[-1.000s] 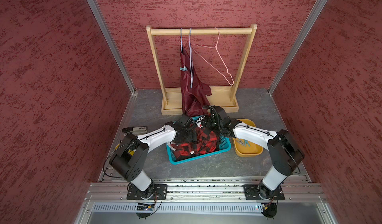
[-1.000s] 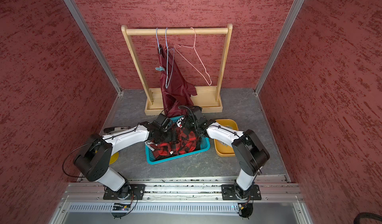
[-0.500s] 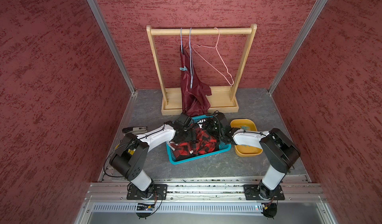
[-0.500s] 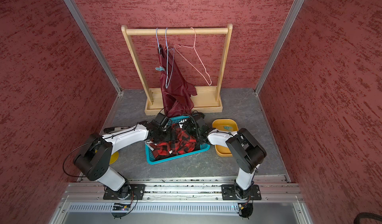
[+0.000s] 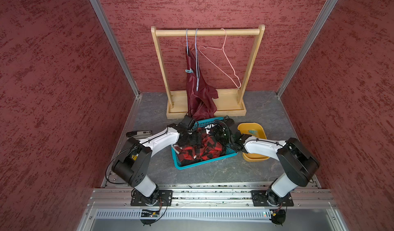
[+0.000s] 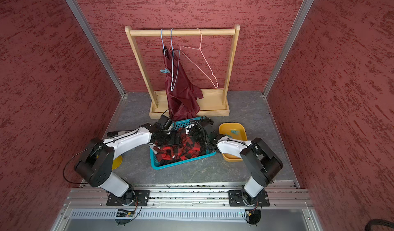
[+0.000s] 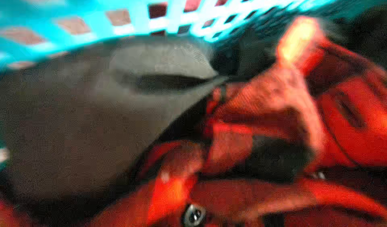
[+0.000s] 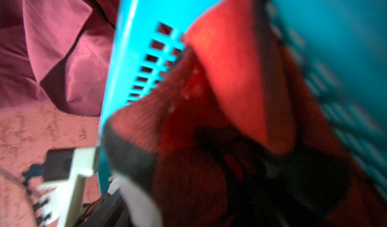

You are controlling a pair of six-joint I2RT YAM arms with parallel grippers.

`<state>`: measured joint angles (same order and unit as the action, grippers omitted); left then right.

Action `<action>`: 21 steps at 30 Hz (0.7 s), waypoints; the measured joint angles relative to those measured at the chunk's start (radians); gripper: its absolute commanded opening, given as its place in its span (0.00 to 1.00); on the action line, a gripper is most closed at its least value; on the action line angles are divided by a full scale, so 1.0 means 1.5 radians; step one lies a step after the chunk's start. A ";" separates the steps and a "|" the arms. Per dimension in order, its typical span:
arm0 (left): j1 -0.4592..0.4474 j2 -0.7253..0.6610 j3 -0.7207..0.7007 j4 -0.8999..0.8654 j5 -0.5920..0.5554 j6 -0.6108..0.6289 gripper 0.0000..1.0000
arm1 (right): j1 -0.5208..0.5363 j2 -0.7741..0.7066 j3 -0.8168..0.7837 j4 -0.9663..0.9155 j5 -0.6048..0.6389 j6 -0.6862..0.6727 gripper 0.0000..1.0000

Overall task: Remove the clothespins securing long-sleeve shirts to the hanger
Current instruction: Adjust the long-sleeve shirt at the bin.

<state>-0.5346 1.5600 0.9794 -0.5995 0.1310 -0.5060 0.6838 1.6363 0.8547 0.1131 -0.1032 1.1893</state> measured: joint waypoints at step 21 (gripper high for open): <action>0.083 -0.338 0.284 -0.228 0.049 0.022 1.00 | 0.001 -0.185 0.156 -0.213 0.051 -0.217 0.99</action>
<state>-0.4107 1.0531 1.4052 -0.9413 0.2039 -0.4728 0.6857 1.3590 1.0893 -0.2070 -0.0269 0.8635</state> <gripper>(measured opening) 0.997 0.991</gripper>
